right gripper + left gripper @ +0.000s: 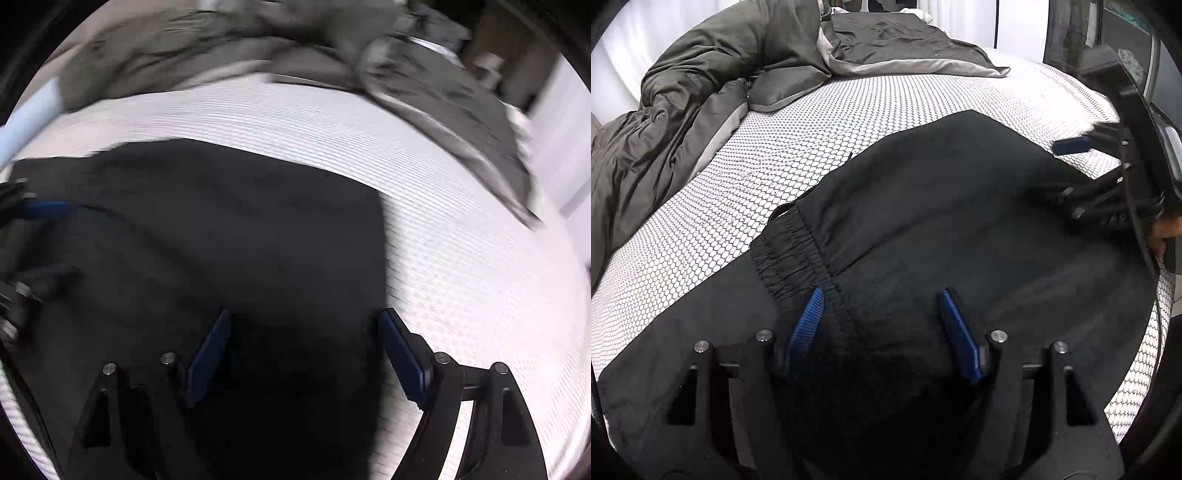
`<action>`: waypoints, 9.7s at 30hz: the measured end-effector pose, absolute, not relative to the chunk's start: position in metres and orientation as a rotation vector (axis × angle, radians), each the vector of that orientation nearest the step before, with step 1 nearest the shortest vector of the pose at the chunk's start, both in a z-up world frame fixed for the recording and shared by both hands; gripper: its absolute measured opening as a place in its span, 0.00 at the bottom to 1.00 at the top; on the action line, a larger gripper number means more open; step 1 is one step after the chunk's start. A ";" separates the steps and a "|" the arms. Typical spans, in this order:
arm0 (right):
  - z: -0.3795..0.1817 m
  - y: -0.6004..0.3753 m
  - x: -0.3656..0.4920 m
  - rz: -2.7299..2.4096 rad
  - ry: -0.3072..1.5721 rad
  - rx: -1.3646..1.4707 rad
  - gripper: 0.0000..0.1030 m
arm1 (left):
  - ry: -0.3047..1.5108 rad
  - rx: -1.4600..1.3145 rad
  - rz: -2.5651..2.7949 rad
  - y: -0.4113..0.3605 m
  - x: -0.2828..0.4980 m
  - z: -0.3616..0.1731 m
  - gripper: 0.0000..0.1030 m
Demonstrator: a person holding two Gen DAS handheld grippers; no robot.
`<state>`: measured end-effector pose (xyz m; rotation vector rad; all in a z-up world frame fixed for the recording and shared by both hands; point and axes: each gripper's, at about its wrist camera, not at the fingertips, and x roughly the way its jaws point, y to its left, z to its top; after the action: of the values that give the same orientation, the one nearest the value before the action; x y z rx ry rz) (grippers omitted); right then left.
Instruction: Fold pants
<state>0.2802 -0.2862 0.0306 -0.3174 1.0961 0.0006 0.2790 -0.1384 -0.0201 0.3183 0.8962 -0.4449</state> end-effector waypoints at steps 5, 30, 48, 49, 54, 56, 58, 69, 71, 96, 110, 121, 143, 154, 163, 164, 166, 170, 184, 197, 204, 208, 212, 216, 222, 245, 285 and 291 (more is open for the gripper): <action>0.068 -0.304 0.240 0.113 1.015 -0.136 0.77 | 0.777 0.350 -0.474 -0.150 0.237 0.023 0.54; 0.024 -0.214 0.170 0.270 1.022 -0.422 0.80 | 0.850 0.384 -0.622 -0.151 0.157 -0.015 0.57; 0.023 -0.354 0.167 0.194 1.047 0.227 0.30 | 0.864 0.163 -0.476 -0.074 0.151 -0.009 0.58; 0.027 -0.355 0.170 0.225 1.033 0.263 0.12 | 0.868 0.160 -0.475 -0.073 0.155 -0.010 0.59; 0.032 -0.356 0.157 0.266 1.041 0.274 0.10 | 0.885 0.166 -0.474 -0.074 0.166 -0.019 0.62; 0.019 -0.361 0.154 0.258 1.088 0.259 0.12 | 0.882 0.172 -0.468 -0.074 0.166 -0.019 0.62; 0.028 -0.363 0.148 0.274 1.060 0.284 0.19 | 0.874 0.176 -0.465 -0.075 0.167 -0.017 0.62; 0.029 -0.359 0.130 0.296 1.062 0.187 0.17 | 0.878 0.142 -0.445 -0.074 0.167 -0.020 0.64; 0.039 -0.364 0.124 0.282 1.034 0.162 0.23 | 0.875 0.114 -0.428 -0.071 0.165 -0.020 0.66; 0.069 -0.331 0.149 0.219 0.830 0.142 0.87 | 0.821 -0.810 0.230 0.189 0.160 -0.031 0.26; 0.070 -0.341 0.150 0.201 0.805 0.152 0.87 | 0.543 -0.285 -0.064 0.003 0.155 0.132 0.06; 0.071 -0.394 0.154 0.009 0.797 0.222 0.87 | 0.897 -0.118 -0.647 -0.250 0.194 0.028 0.67; 0.036 -0.313 0.209 0.413 1.018 0.312 0.48 | 0.711 -0.082 -0.265 -0.076 0.239 0.028 0.99; 0.078 -0.284 0.188 0.392 0.804 0.095 0.08 | 0.800 -0.116 -0.181 -0.024 0.220 -0.010 0.99; 0.040 -0.321 0.211 0.240 0.978 0.255 0.46 | 0.738 -0.006 -0.430 -0.034 0.175 0.007 0.99; 0.045 -0.323 0.209 0.257 0.951 0.283 0.62 | 0.747 0.020 -0.437 -0.038 0.171 0.003 0.99; 0.046 -0.326 0.209 0.286 0.945 0.326 0.64 | 0.800 0.075 -0.390 -0.043 0.172 -0.011 0.99; 0.034 -0.324 0.220 0.279 1.008 0.387 0.64 | 0.921 0.061 -0.321 -0.032 0.188 -0.037 1.00; 0.041 -0.274 0.239 0.436 0.953 0.316 0.15 | 0.965 0.013 -0.305 -0.010 0.198 -0.056 1.00; 0.012 -0.296 0.208 0.357 1.135 0.360 0.23 | 0.883 0.065 -0.333 -0.014 0.156 -0.035 0.99; 0.040 -0.312 0.201 0.383 1.011 0.410 0.51 | 0.710 -0.041 -0.461 0.002 0.130 0.006 0.99; 0.021 -0.310 0.215 0.371 1.054 0.449 0.28 | 0.729 -0.061 -0.431 -0.016 0.158 0.019 0.99; 0.035 -0.295 0.211 0.472 1.052 0.409 0.20 | 0.778 -0.070 -0.434 -0.041 0.183 0.015 0.99; 0.015 -0.303 0.204 0.390 1.134 0.360 0.28 | 0.832 0.096 -0.384 -0.063 0.189 -0.009 0.99; 0.070 -0.285 0.178 0.327 0.909 0.128 0.49 | 0.712 0.182 -0.384 -0.085 0.173 0.006 0.99; 0.040 -0.240 0.188 0.325 0.955 -0.214 0.44 | 0.779 0.339 -0.609 -0.108 0.173 -0.011 0.30; 0.041 -0.340 0.251 0.101 1.012 0.150 0.31 | 0.837 0.101 -0.415 -0.047 0.184 -0.004 0.46; 0.094 -0.286 0.233 0.177 0.825 -0.027 0.64 | 0.711 0.191 -0.416 -0.079 0.211 0.023 0.65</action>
<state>0.2333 -0.2863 0.0945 -0.0274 0.8247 0.1767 0.2107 -0.0788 0.0228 0.1914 0.7114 -0.4158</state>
